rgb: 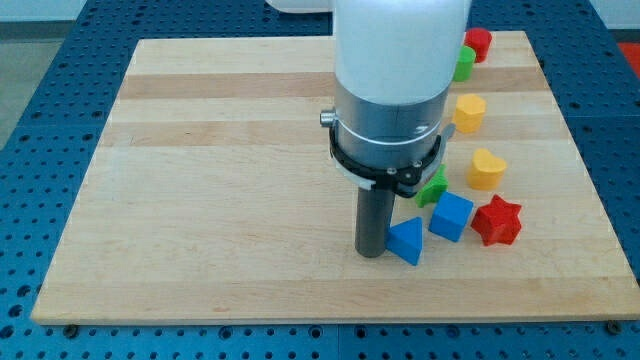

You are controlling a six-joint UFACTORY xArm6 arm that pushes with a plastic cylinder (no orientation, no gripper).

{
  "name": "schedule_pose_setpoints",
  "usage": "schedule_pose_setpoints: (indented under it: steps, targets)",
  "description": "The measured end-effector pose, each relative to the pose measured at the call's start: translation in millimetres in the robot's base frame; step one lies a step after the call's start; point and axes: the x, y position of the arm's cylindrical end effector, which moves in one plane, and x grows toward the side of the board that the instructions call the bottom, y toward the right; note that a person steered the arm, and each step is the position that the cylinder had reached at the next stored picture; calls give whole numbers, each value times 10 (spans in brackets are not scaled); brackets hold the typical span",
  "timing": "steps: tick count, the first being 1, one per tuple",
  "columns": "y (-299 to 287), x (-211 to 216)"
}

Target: Push the cube into the hexagon

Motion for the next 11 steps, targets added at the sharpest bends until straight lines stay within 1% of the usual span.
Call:
schedule_pose_setpoints:
  steps: [3, 4, 5, 6, 7, 8, 9, 10, 11]
  targets:
    - [840, 110]
    - [486, 64]
    - [92, -100]
    - [257, -414]
    - [441, -852]
    - [441, -1036]
    - [626, -1116]
    - [876, -551]
    - [1029, -312]
